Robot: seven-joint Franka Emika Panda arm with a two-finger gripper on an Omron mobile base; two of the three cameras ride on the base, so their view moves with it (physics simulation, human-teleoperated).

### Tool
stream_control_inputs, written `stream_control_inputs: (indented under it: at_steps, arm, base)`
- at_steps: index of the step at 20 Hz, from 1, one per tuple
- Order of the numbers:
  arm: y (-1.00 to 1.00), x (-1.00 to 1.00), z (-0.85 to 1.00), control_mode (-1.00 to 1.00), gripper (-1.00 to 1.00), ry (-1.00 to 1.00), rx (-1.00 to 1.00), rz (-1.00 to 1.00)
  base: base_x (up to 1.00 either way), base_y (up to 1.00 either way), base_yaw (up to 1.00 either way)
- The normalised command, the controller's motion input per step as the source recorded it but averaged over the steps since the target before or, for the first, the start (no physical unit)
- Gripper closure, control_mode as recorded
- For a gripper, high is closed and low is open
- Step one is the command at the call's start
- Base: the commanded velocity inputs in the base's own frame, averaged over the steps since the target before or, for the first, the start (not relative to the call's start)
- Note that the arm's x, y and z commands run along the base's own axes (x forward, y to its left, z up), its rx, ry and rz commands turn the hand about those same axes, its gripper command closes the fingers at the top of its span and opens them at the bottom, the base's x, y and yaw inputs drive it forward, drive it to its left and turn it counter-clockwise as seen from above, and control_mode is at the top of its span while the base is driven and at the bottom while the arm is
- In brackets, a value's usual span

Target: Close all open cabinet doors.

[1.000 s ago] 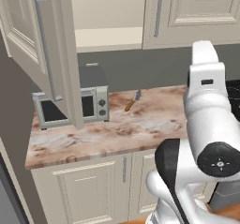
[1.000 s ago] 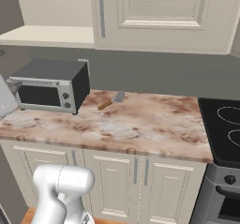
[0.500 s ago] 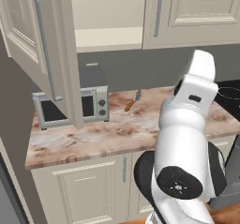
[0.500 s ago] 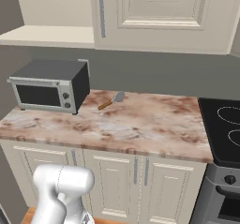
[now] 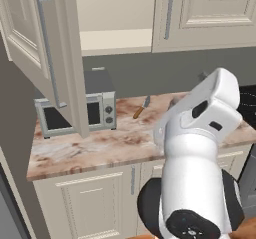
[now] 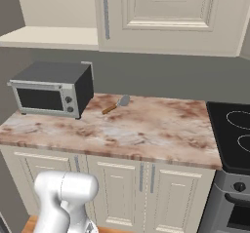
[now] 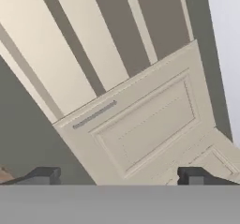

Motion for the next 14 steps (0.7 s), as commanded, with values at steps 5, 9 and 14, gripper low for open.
stream_control_inputs:
  at_steps: [5, 9, 14]
  arm:
    - [0.24, -0.1, -0.32, -1.0, -1.0, -0.13, 0.14, 0.21]
    - [0.32, 0.0, -0.31, -1.0, -1.0, -0.13, 0.17, 0.25]
    - [0.35, 0.0, -0.18, -1.0, -1.0, -0.05, 0.14, 0.3]
  base:
    - [0.0, 0.0, 0.0]
    - [0.0, 0.0, 0.0]
    - [0.0, 0.0, 0.0]
